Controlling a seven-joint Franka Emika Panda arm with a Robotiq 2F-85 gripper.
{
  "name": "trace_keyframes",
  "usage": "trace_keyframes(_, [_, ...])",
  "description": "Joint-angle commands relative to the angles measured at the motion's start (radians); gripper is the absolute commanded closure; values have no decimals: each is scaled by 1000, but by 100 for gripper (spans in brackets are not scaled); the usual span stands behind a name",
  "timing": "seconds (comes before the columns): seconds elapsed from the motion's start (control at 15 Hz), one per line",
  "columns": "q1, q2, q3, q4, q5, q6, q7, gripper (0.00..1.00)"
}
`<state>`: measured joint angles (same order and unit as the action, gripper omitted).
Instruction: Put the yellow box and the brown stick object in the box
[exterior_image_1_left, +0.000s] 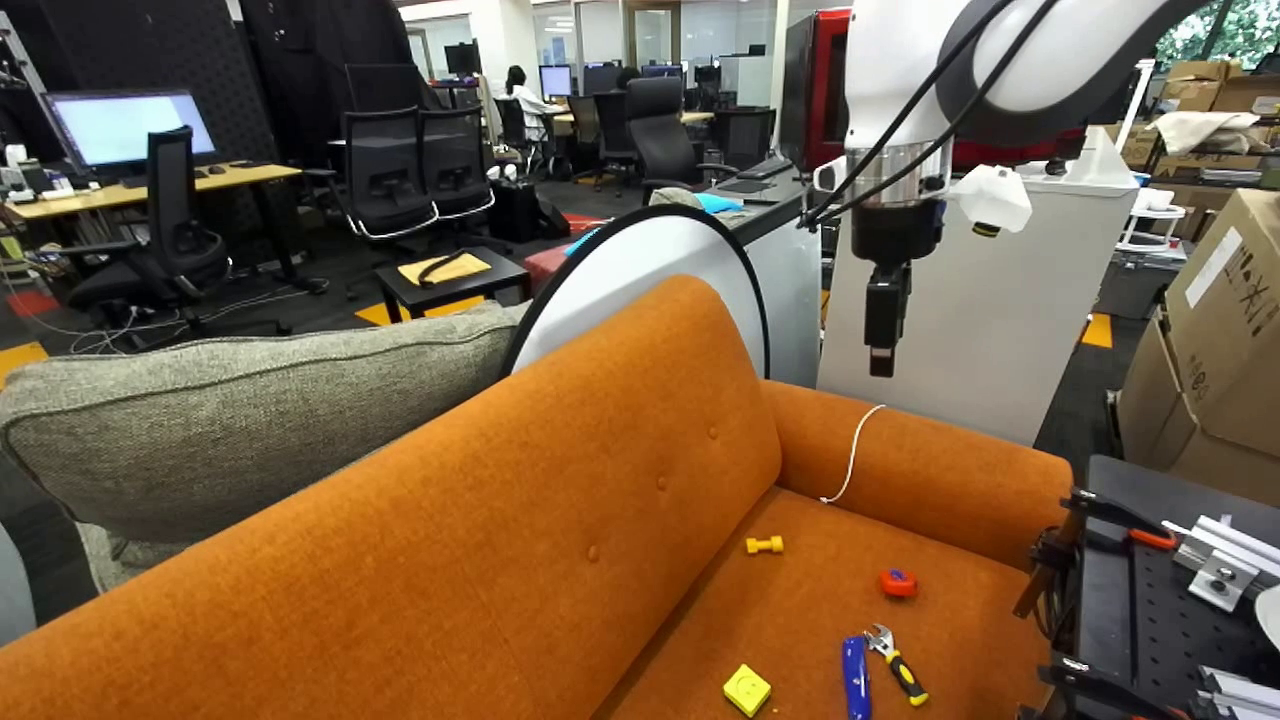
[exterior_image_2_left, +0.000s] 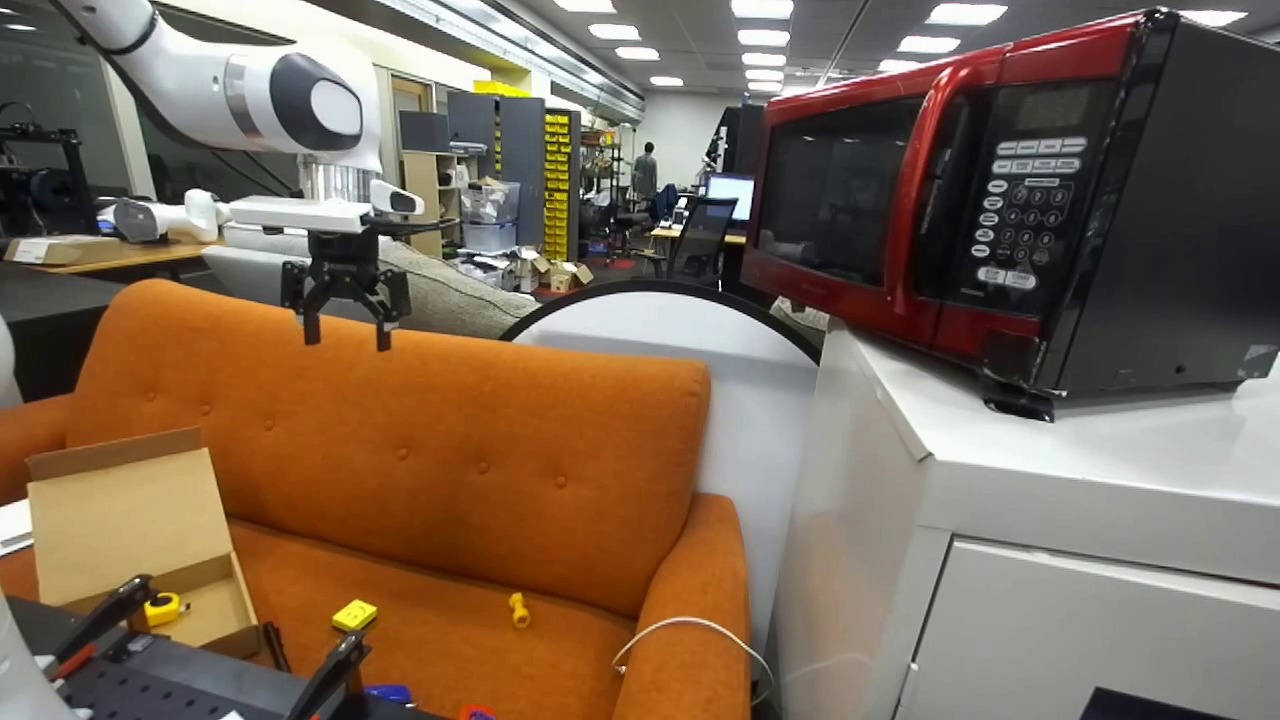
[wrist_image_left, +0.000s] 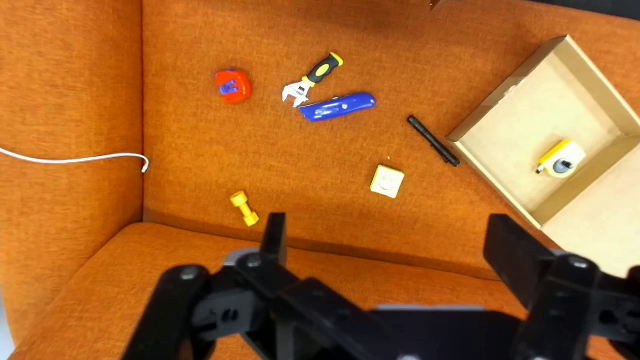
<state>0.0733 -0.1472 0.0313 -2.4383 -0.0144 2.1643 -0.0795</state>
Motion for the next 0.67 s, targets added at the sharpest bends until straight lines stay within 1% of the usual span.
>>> trace_keyframes(0.0, [10, 145, 6, 31, 51, 100, -104, 0])
trace_keyframes(0.13, [16, 252, 25, 60, 83, 164, -168, 0])
trace_keyframes(0.27, [13, 364, 53, 101, 129, 198, -231, 0])
trace_keyframes(0.4, [-2, 460, 90, 150, 169, 177, -286, 0])
trace_keyframes(0.47, [-15, 494, 110, 173, 195, 148, -318, 0])
trace_keyframes(0.53, [2, 448, 96, 118, 146, 197, -244, 0])
trace_keyframes(0.6, [-2, 486, 106, 139, 159, 196, -264, 0])
